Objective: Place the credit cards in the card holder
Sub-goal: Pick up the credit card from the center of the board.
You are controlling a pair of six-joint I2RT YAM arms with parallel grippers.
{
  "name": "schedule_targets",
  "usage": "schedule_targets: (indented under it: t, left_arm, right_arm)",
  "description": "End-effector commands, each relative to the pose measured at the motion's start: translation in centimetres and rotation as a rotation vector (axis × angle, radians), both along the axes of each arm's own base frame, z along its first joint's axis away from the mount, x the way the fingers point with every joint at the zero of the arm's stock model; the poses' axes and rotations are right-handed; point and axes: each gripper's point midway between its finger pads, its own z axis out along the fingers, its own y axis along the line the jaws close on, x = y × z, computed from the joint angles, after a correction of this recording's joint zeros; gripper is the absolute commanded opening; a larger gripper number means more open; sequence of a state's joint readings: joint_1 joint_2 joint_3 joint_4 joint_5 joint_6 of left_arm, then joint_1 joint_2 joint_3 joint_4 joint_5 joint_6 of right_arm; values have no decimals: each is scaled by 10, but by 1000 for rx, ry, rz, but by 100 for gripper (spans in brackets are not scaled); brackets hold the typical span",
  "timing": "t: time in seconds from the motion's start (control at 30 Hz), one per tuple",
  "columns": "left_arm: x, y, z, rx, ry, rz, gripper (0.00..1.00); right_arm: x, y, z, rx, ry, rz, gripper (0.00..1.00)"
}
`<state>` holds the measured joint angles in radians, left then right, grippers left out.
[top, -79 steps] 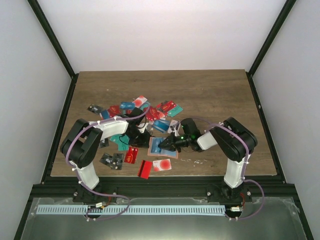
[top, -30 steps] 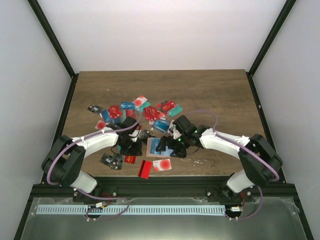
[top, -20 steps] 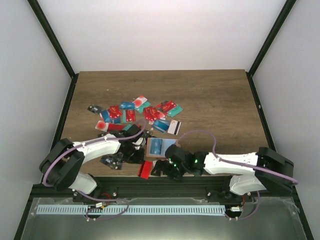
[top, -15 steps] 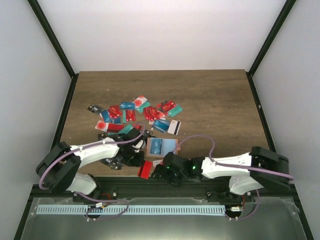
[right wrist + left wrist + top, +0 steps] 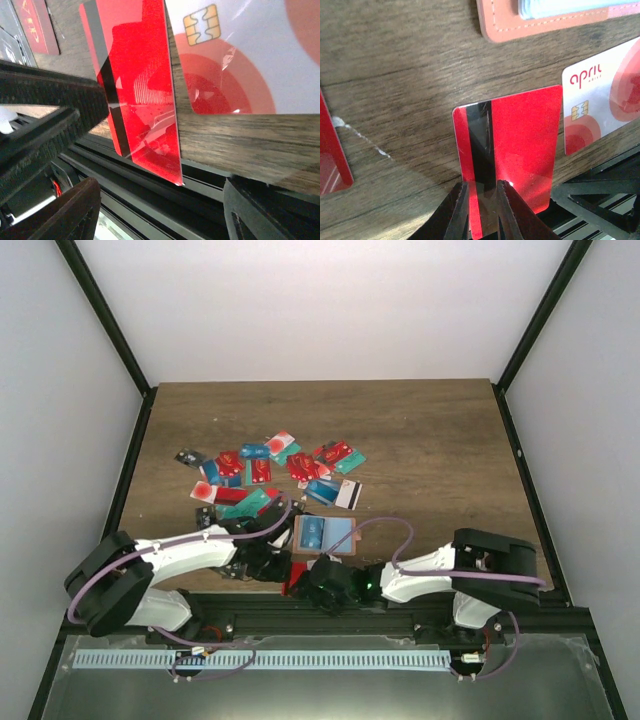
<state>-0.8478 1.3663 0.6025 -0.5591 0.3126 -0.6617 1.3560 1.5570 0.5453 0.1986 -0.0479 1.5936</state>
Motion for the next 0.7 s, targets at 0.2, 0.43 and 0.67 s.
schedule_targets:
  t: [0.2, 0.43, 0.67]
  left_arm:
    - [-6, 4, 0, 3, -10, 13, 18]
    - [-7, 5, -1, 7, -7, 11, 18]
    - [-9, 4, -2, 10, 1, 6, 18]
  right_arm:
    - [9, 4, -7, 30, -10, -92, 53]
    - [13, -3, -14, 56, -28, -115, 46]
    - [18, -1, -16, 71, -48, -109, 43]
